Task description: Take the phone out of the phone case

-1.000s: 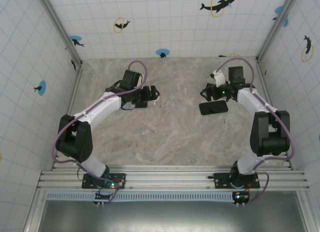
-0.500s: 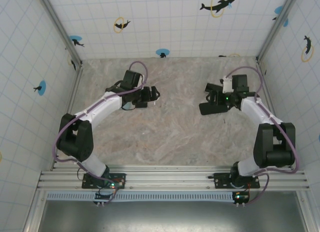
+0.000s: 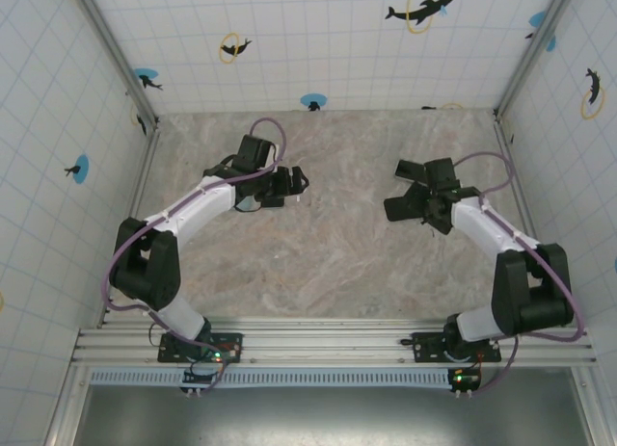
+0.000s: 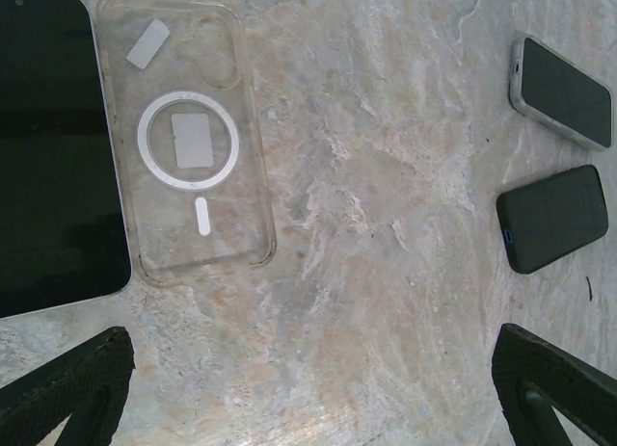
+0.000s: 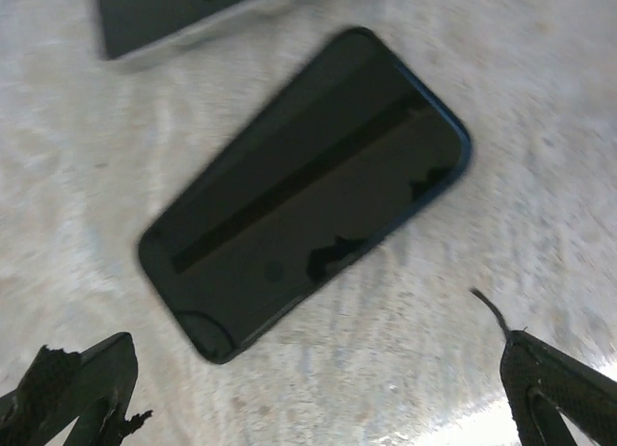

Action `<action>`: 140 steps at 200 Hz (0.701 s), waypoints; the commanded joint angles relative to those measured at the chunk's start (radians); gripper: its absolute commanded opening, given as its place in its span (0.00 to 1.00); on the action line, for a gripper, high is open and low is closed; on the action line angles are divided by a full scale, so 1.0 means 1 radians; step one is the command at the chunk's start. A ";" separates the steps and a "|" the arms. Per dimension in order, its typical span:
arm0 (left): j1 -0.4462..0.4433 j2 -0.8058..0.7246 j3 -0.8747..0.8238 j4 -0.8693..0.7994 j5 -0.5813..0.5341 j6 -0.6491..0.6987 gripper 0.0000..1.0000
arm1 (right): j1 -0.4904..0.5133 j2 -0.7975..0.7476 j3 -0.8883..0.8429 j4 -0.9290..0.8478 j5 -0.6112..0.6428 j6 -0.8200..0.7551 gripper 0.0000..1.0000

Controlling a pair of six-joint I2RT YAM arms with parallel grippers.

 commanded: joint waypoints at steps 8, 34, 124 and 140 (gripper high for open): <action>0.003 0.012 0.010 0.006 0.004 0.027 0.98 | 0.029 0.073 0.066 -0.077 0.088 0.232 0.99; 0.003 0.000 -0.002 0.006 -0.001 0.029 0.98 | 0.026 0.115 0.077 -0.045 0.104 0.290 0.99; 0.003 -0.001 -0.004 -0.013 -0.017 0.044 0.97 | 0.001 0.291 0.198 -0.021 0.073 0.343 1.00; 0.003 -0.001 -0.002 -0.014 -0.017 0.046 0.98 | 0.002 0.323 0.228 -0.017 0.072 0.346 0.99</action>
